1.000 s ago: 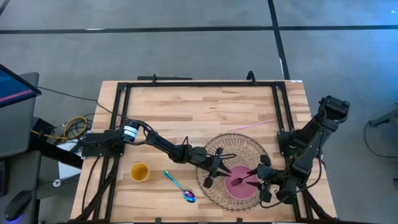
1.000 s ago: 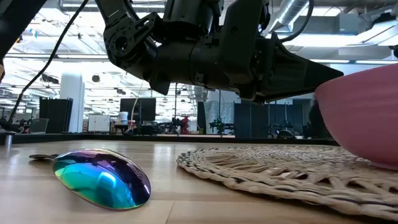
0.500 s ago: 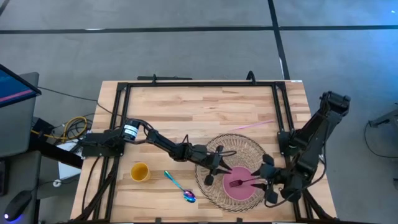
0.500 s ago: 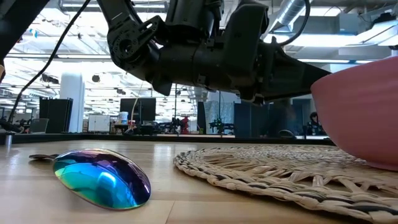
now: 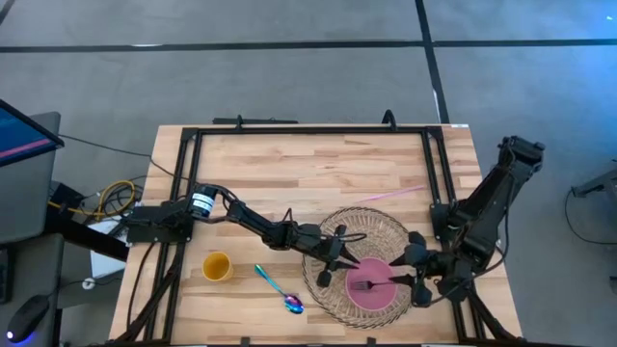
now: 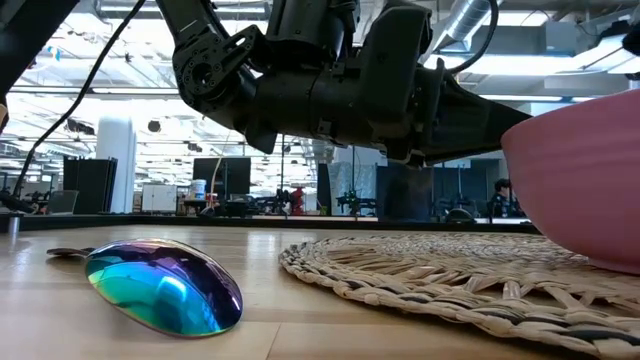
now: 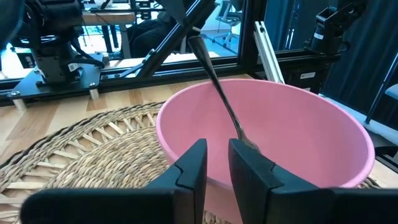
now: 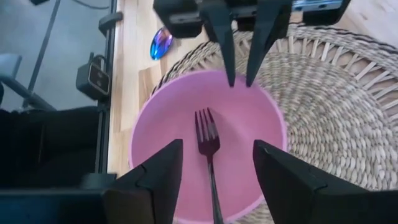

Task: Pick & Place Utensil
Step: Put the blue spoon into the pink bowl on the brown mat

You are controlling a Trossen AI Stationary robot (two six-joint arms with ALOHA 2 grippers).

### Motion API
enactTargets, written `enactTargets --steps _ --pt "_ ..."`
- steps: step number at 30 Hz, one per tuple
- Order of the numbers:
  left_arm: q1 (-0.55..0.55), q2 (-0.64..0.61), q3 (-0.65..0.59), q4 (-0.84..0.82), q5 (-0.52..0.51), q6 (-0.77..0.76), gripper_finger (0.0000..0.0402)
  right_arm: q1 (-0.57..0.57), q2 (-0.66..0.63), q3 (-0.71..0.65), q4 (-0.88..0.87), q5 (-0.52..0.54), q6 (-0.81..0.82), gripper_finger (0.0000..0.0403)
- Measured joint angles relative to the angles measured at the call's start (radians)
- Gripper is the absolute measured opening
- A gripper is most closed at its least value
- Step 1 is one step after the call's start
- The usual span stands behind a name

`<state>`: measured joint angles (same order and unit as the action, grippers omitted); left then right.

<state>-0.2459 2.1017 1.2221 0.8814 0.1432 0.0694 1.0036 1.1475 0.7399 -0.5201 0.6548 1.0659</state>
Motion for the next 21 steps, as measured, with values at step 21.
enactTargets --steps 21 --pt "0.005 -0.455 -0.173 -0.47 -0.002 0.003 0.0066 -0.192 -0.013 0.0 0.087 0.027 -0.163 0.0186"
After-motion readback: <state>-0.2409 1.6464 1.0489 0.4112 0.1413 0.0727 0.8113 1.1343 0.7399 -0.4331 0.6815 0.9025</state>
